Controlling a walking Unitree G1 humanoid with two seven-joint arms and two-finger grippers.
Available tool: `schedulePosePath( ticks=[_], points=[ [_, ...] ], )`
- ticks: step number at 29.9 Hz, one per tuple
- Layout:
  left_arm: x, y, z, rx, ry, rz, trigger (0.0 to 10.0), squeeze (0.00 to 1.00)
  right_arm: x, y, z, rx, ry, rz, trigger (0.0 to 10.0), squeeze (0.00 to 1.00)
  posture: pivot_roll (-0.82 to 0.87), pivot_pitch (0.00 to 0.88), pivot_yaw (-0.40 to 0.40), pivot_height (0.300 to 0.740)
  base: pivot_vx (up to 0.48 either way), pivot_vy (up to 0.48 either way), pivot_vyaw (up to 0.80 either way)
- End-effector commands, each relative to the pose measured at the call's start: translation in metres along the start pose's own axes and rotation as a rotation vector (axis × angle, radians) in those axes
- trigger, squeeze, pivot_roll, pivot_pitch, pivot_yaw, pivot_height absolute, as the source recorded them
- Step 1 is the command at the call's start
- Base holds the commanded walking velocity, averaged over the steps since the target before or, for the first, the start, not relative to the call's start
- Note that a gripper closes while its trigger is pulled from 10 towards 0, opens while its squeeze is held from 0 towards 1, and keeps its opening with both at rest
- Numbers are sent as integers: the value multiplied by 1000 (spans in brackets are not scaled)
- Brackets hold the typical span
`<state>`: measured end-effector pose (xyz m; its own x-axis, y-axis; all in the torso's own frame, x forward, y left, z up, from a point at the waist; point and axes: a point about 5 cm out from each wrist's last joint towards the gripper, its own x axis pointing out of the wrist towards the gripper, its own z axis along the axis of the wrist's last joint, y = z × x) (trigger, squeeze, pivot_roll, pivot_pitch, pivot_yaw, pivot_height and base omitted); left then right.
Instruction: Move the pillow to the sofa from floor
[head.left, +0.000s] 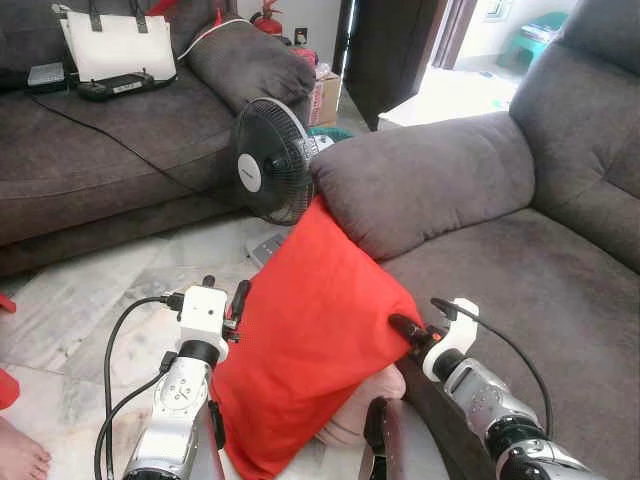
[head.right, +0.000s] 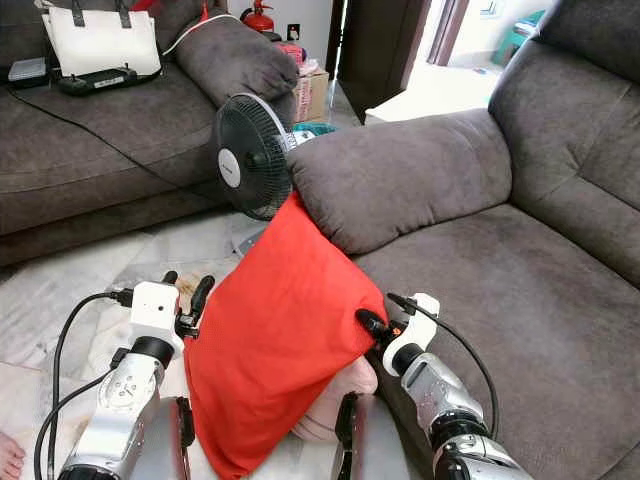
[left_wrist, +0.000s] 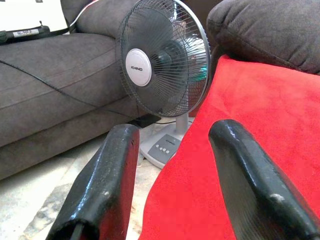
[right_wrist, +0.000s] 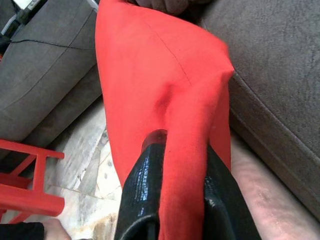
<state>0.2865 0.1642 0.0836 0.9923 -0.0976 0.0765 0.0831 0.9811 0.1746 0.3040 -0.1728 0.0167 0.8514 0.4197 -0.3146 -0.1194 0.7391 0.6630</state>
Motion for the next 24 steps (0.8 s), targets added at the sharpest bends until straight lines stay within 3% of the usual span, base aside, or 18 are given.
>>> schedulePosePath(
  ticks=[1,24],
  points=[
    [2,-3,-1,0,12,-11,10000,0,-3,-4,5,-24,-14,-6,0,0,134,0,-151,500,0,0,0],
    [5,0,1,8,9,-21,10000,0,-2,3,12,-88,-70,42,0,0,129,0,-131,500,0,0,0]
  ],
)
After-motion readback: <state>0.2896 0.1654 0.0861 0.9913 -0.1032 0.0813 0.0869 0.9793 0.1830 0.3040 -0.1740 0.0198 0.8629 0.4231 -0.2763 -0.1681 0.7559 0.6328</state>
